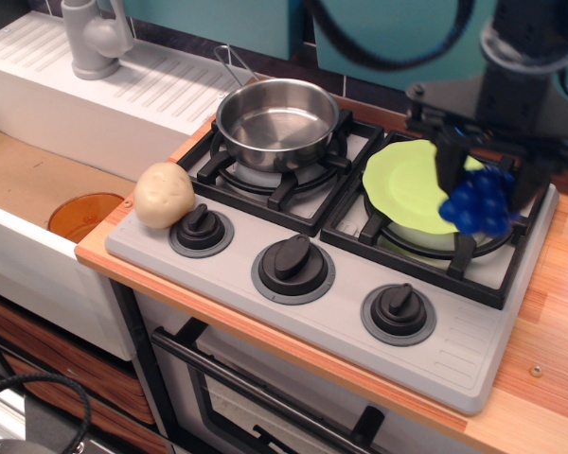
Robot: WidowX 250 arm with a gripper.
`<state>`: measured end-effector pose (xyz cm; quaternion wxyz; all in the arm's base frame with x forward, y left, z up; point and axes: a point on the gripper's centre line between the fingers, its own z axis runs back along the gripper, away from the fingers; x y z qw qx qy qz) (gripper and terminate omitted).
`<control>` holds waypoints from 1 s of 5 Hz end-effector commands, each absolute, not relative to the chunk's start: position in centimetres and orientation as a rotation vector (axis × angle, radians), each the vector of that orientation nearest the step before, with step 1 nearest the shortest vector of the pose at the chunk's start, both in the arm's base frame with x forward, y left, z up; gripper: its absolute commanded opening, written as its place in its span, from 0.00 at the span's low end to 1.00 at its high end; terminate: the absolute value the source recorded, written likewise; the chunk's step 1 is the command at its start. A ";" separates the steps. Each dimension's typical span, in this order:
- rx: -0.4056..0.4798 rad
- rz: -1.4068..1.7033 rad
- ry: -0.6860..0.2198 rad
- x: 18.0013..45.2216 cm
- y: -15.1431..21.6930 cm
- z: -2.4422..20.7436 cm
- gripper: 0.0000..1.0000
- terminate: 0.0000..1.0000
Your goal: Put blueberry on plate and potato in pot or pan on stove
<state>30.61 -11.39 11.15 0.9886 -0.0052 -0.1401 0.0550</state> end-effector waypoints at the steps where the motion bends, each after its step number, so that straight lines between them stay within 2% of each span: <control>1: -0.017 0.032 -0.339 36.2 -7.6 12.2 0.00 0.00; 3: -0.048 -0.006 -0.368 38.7 -5.3 9.8 0.00 0.00; 4: -0.062 -0.015 -0.369 38.8 -5.0 8.9 1.00 0.00; 5: -0.029 0.027 -0.313 37.1 -6.5 9.7 1.00 0.00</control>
